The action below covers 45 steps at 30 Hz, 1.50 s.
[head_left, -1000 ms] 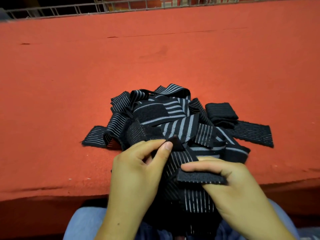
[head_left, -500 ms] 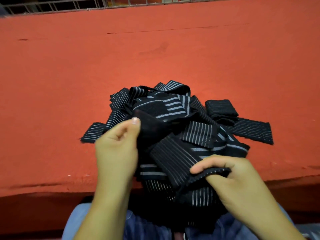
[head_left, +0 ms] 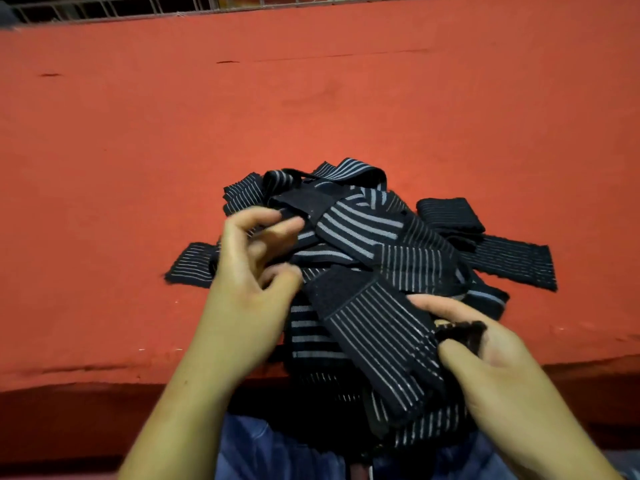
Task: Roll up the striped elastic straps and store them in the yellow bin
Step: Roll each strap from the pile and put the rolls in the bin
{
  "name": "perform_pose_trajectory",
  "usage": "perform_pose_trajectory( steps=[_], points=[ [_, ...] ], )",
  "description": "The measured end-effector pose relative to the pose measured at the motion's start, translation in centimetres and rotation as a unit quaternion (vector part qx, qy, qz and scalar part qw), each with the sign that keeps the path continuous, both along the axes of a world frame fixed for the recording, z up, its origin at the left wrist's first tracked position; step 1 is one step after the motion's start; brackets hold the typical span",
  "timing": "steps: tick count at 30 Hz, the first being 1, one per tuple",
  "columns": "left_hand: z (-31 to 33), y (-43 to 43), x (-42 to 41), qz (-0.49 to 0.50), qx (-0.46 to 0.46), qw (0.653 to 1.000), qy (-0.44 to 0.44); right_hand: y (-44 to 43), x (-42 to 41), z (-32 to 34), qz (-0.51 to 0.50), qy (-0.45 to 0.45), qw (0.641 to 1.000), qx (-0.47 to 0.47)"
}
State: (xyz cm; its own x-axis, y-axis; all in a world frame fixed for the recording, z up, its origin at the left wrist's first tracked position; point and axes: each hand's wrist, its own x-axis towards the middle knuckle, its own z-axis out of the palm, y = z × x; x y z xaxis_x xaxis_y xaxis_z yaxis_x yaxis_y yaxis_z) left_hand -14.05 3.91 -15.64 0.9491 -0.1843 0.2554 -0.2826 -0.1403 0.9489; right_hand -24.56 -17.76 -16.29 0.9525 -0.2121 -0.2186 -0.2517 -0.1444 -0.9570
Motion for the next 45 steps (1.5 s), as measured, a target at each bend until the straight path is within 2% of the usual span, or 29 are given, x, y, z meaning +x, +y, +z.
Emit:
perform_pose_trajectory(
  steps=[2, 4, 9, 12, 15, 17, 19, 21, 24, 28, 31, 36, 40, 43, 45],
  points=[
    [-0.6, 0.3, -0.8, -0.052, 0.139, 0.988, -0.044, 0.4, 0.2, 0.7, 0.009, -0.002, 1.000, -0.018],
    [-1.4, 0.5, -1.2, -0.063, 0.222, 0.970, -0.073, 0.8, 0.5, 0.9, -0.009, -0.008, 1.000, -0.007],
    [-3.2, 0.0, -1.6, -0.017, 0.248, 0.965, -0.088, 2.3, 1.3, 1.2, 0.044, -0.085, 0.994, -0.042],
    [-4.0, 0.3, -1.6, 0.000, 0.264, 0.958, -0.115, 2.3, 1.7, 0.8, 0.020, -0.083, 0.996, -0.028],
    [-4.5, 0.4, -1.6, 0.033, 0.287, 0.946, -0.145, 2.1, 2.2, 0.2, -0.039, -0.049, 0.992, 0.108],
    [-4.6, 0.5, -1.5, 0.080, 0.295, 0.942, -0.138, 2.5, 2.6, 0.2, -0.068, -0.032, 0.971, 0.229],
    [-4.9, 0.7, -1.1, 0.111, 0.298, 0.939, -0.127, 2.6, 2.9, 0.1, -0.116, -0.029, 0.943, 0.310],
    [-5.2, 0.8, -0.9, 0.120, 0.290, 0.943, -0.114, 2.6, 3.0, 0.0, -0.122, -0.045, 0.931, 0.341],
    [-5.4, 0.7, -0.6, 0.130, 0.272, 0.946, -0.119, 2.7, 2.7, 0.0, -0.058, -0.060, 0.943, 0.323],
    [-5.1, 0.9, -0.6, 0.165, 0.238, 0.948, -0.129, 2.1, 2.4, -1.1, -0.073, -0.042, 0.947, 0.311],
    [-4.2, 0.9, -0.9, 0.175, 0.179, 0.962, -0.110, 1.8, 2.1, -1.5, -0.066, -0.043, 0.944, 0.319],
    [-3.0, 0.6, -1.4, 0.179, 0.092, 0.974, -0.108, 1.7, 1.5, -1.7, 0.002, -0.049, 0.960, 0.276],
    [-2.2, 0.0, -1.8, 0.137, 0.011, 0.987, -0.084, 2.0, 1.1, -0.5, 0.041, -0.116, 0.960, 0.252],
    [-1.1, -0.4, -2.7, 0.095, -0.080, 0.992, -0.028, 2.0, 0.6, -0.1, 0.045, -0.131, 0.961, 0.241],
    [-0.8, -0.5, -3.2, 0.084, -0.101, 0.991, 0.007, 1.9, 0.3, -0.3, 0.039, -0.133, 0.959, 0.246]
  ],
)
